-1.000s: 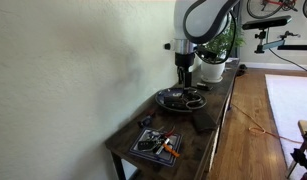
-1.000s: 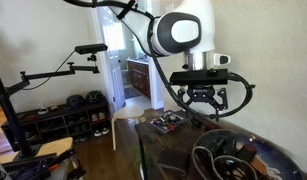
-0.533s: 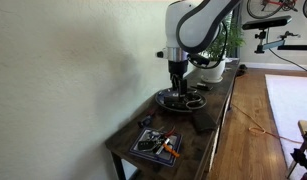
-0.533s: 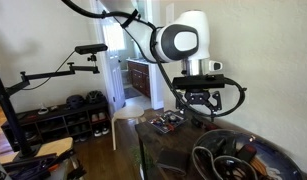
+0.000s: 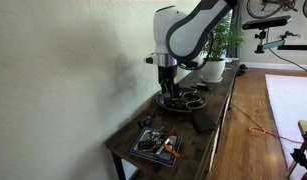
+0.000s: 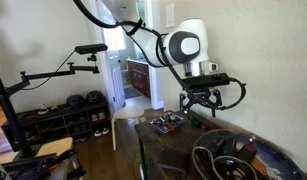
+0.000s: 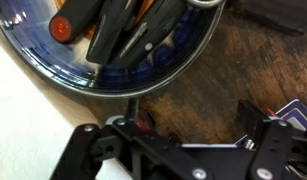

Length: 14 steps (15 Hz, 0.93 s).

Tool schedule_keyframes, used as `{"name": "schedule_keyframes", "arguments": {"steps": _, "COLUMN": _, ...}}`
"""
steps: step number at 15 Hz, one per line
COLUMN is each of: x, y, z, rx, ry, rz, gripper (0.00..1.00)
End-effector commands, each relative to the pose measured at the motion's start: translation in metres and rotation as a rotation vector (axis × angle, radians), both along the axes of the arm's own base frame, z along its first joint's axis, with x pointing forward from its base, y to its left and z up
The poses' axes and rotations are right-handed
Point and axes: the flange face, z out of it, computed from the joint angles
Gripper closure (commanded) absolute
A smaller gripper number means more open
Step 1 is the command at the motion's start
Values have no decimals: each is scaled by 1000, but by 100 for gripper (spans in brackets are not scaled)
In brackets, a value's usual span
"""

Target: Put the nail polish in the bowl at the right

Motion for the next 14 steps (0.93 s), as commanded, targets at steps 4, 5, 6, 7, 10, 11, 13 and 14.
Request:
{"name": "schedule_keyframes", "arguments": {"steps": 4, "x": 30, "y": 5, "z": -6, "rx": -28, "ry": -44, "rz": 137, "gripper": 0}}
{"name": "schedule_keyframes", "arguments": {"steps": 5, "x": 33, "y": 6, "z": -8, "rx": -25, "ry": -48, "rz": 146, "gripper": 0}}
{"name": "schedule_keyframes", "arguments": {"steps": 6, "x": 37, "y": 7, "z": -9, "rx": -23, "ry": -53, "rz": 155, "gripper": 0}}
{"name": "schedule_keyframes", "arguments": {"steps": 7, "x": 40, "y": 9, "z": -10, "rx": -23, "ry": -53, "rz": 157, "gripper": 0}}
{"name": "schedule_keyframes", "arguments": {"steps": 10, "x": 34, "y": 8, "z": -13, "rx": -13, "ry": -29, "rz": 126, "gripper": 0}}
{"name": "schedule_keyframes", "arguments": {"steps": 11, "x": 34, "y": 8, "z": -13, "rx": -13, "ry": -29, "rz": 126, "gripper": 0}}
{"name": "schedule_keyframes", "arguments": {"steps": 13, "x": 34, "y": 8, "z": -13, "rx": -13, "ry": -29, "rz": 125, "gripper": 0}}
{"name": "schedule_keyframes", "arguments": {"steps": 14, "x": 34, "y": 8, "z": -13, "rx": -13, "ry": -29, "rz": 125, "gripper": 0}}
